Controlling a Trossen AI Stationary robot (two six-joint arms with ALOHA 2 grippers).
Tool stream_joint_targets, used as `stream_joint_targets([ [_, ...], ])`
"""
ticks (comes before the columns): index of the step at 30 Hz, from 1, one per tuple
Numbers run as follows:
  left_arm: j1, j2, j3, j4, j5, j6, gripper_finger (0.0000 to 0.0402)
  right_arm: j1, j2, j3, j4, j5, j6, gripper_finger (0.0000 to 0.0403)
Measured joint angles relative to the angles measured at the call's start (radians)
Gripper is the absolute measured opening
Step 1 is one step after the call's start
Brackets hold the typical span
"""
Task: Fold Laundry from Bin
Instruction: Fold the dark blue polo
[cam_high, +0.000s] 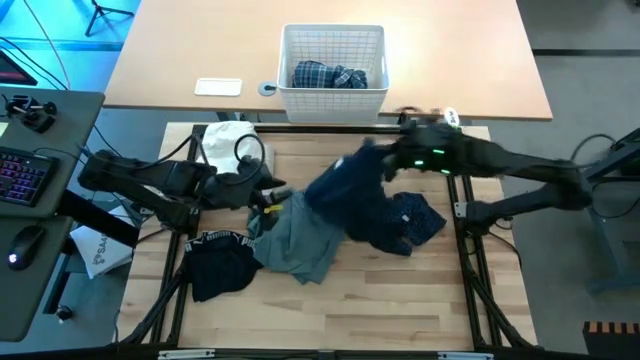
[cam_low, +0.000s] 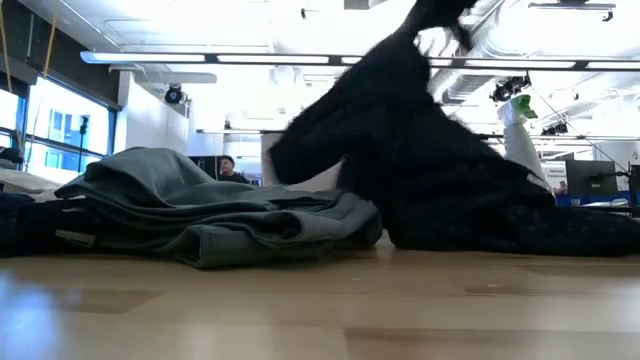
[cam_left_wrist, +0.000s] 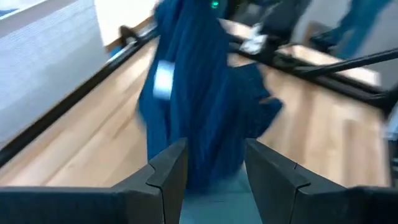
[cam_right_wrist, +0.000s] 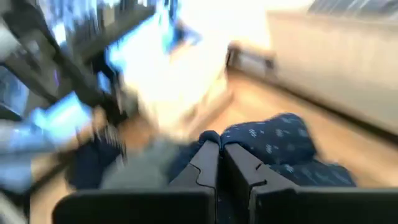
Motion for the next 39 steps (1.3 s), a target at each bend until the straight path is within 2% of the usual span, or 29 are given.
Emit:
stream_joint_targets([
  [3, 0.039, -0.001, -0.036, 0.007, -0.013, 0.041, 0.0145, 0.104, -0.116, 0.0, 0.034, 0.169, 0.042, 0.0002],
  [6, 0.079, -0.003, -0.063, 0.094, -0.008, 0.109, 0.0145, 0.22, -0.173, 0.0, 0.143, 0.293, 0.01, 0.0001],
  [10, 0.137, -0.003, -0.142, 0.427, 0.078, 0.187, 0.0146, 0.305, -0.182, 0.0, 0.317, 0.372, -0.165, 0.0001],
  [13, 0.202, 0.003, -0.207, 0.703, 0.215, 0.182, 0.0149, 0.31, -0.173, 0.0, 0.447, 0.354, -0.249, 0.0001],
  [15, 0.24, 0.02, -0.247, 0.817, 0.284, 0.18, 0.0151, 0.31, -0.166, 0.0, 0.499, 0.329, -0.277, 0.0001],
  [18, 0.28, 0.059, -0.285, 0.841, 0.318, 0.18, 0.0154, 0.31, -0.16, 0.0, 0.524, 0.302, -0.297, 0.0001],
  [22, 0.316, 0.101, -0.291, 0.864, 0.325, 0.15, 0.0155, 0.31, -0.159, 0.0, 0.522, 0.263, -0.29, 0.0001],
  [26, 0.352, 0.175, -0.292, 0.858, 0.377, 0.088, 0.0155, 0.312, -0.159, 0.0, 0.516, 0.236, -0.29, 0.0001],
  [31, 0.417, 0.293, -0.292, 0.916, 0.607, -0.062, 0.0155, 0.313, -0.159, 0.0, 0.515, 0.202, -0.276, 0.0],
  [34, 0.429, 0.378, -0.293, 1.074, 0.771, -0.09, 0.0155, 0.32, -0.16, 0.0, 0.5, 0.184, -0.262, 0.0],
  [36, 0.423, 0.426, -0.293, 1.257, 0.883, -0.102, 0.0149, 0.326, -0.16, 0.0, 0.481, 0.181, -0.25, 0.0],
  [39, 0.406, 0.477, -0.293, 1.536, 0.944, -0.141, 0.0118, 0.326, -0.16, 0.0, 0.464, 0.18, -0.227, 0.0],
])
